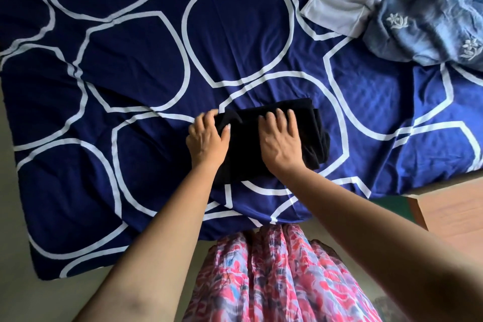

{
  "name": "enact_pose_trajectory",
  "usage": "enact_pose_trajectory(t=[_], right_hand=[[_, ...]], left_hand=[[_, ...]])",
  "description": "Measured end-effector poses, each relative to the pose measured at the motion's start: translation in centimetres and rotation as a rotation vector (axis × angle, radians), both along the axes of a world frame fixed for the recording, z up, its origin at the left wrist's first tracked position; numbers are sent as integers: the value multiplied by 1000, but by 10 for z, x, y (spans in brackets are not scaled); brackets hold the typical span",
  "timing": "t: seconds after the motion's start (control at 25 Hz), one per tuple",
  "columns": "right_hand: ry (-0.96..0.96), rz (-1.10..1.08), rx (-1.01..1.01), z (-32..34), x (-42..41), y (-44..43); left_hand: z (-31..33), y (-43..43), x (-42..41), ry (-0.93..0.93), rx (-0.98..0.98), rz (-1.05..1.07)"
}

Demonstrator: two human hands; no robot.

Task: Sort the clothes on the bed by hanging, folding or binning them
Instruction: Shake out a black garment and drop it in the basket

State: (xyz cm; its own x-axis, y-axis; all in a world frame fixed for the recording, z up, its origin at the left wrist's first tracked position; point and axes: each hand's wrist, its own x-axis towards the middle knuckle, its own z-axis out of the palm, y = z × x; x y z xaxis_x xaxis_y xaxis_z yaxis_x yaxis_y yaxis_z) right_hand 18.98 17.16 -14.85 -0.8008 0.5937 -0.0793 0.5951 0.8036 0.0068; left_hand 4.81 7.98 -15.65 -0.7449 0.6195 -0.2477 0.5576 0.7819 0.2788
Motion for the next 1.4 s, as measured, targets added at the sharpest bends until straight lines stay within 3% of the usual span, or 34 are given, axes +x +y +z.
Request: enact_pose_trajectory(t=[0.12,0.24,0.4,0.52,0.72,0.84,1.08,1.4], right_hand=[[118,227,-47,-5,-25,-1],[-78,142,-269,-12,-27,18],[-215,113,-204,-6,-26,37],[-231,102,-256,2,-33,47],[-374,84,-519,26,-30,51],[-376,108,-544,52,-17,46],[-293,177,-236,165,-15,71],[-96,410,524,375,-50,98]], left_hand=[[-5,7,2,87,7,-146],[-16,5,-6,11,-34,-177],[-18,3,-14,99,-3,-238],[-12,5,-16,134,-87,-307],[12,11,-19,-30,-297,-377],[38,3,-22,-185,-391,-354],[136,-2,-64,-88,-183,-342],[349,14,-118,174,-16,-535]])
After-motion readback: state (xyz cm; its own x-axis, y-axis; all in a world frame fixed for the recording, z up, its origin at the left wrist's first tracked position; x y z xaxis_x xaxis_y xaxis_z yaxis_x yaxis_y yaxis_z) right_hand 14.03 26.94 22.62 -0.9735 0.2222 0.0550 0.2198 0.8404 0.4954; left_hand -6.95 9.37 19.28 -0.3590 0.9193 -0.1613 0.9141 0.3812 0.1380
